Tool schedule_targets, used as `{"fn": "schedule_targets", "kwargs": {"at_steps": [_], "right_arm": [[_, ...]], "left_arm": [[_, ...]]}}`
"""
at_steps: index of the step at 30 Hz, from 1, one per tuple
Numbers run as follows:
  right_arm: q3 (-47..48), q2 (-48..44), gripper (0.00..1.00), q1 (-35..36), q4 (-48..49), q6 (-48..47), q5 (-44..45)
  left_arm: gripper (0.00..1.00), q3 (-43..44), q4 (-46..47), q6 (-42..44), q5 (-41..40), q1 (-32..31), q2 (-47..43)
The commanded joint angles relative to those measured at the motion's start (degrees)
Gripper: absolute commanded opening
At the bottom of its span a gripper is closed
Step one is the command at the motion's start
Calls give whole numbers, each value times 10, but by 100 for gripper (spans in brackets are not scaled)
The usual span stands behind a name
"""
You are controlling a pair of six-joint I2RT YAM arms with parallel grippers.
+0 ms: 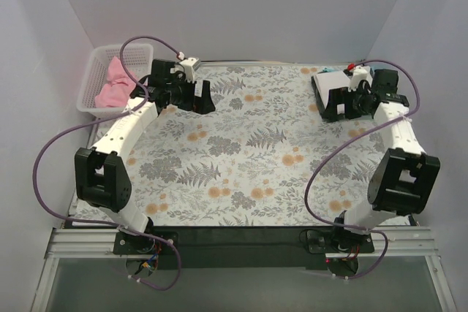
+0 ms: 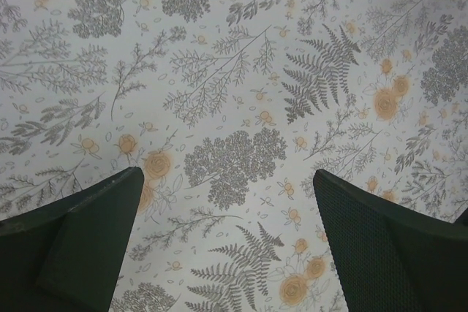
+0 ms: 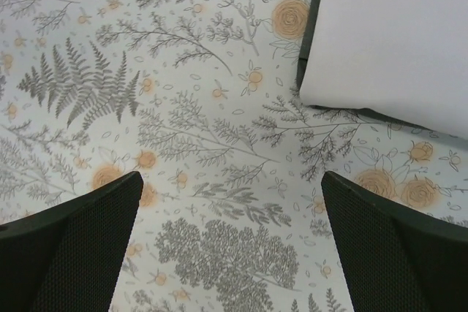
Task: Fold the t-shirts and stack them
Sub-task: Neatly place the folded tshirt to the corner
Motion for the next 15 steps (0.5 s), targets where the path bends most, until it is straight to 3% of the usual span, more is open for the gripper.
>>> {"fn": "schedule_targets", "kwargs": {"at_steps": [1, 11, 15], "right_arm": [[-25, -73, 98, 12, -67, -49, -22], [-176, -185, 98, 87, -76, -117, 14], [-190, -221, 98, 94, -75, -111, 22]], "left_arm": [[96, 3, -68, -30, -1, 4, 16], [97, -164, -47, -33, -26, 5, -78], [97, -179, -54, -37, -36, 7, -111]]}}
